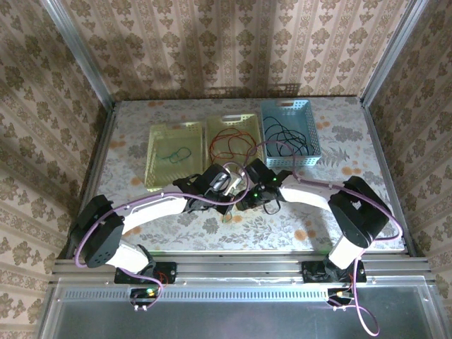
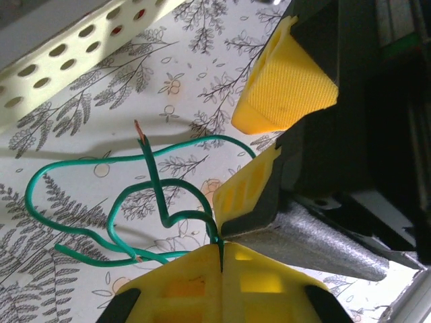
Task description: Untangle the cables
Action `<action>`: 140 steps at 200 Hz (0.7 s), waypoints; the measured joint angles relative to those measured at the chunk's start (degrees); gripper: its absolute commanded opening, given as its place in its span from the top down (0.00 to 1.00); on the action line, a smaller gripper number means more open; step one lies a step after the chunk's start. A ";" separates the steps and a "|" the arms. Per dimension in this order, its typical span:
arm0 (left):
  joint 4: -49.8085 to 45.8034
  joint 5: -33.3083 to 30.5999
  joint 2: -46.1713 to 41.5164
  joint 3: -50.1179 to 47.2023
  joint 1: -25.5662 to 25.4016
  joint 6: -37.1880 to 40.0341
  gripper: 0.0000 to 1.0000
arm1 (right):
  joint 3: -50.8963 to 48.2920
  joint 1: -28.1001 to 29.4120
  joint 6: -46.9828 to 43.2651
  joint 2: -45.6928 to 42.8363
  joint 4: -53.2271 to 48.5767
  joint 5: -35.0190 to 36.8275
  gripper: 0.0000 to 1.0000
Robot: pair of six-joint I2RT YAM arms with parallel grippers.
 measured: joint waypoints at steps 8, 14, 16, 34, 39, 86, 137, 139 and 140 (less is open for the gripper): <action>-0.33 -0.26 0.00 0.00 0.00 -0.02 1.00 | 0.79 0.42 -0.22 0.66 -0.70 0.94 0.50; -0.46 -0.42 0.00 -0.07 0.00 -0.02 1.00 | 1.51 0.81 -0.46 1.22 -1.44 1.92 0.50; -0.48 -0.48 0.00 -0.11 0.00 0.00 1.00 | 1.73 0.94 -0.50 1.42 -1.62 2.23 0.50; -0.52 -0.85 -0.02 -0.20 0.00 0.00 1.00 | 3.61 2.16 -1.07 3.54 -3.65 5.40 0.50; -0.37 -0.85 -0.07 -0.22 0.00 -0.02 1.00 | 3.85 2.58 -1.20 4.22 -4.09 6.32 0.50; -2.78 -0.94 -0.13 -0.96 0.00 -0.94 1.00 | 5.88 4.76 -2.34 6.88 -5.18 13.86 0.58; -3.89 -2.54 -1.64 -2.16 0.00 -0.92 1.00 | 6.12 6.19 -1.68 7.32 -5.29 17.51 0.94; -3.89 -2.56 -1.81 -2.25 0.04 -0.92 1.00 | 6.01 6.23 -1.66 7.21 -5.20 17.53 0.94; -3.89 -2.58 -1.99 -2.34 0.09 -0.92 1.00 | 5.97 6.25 -1.60 7.19 -5.14 17.55 0.94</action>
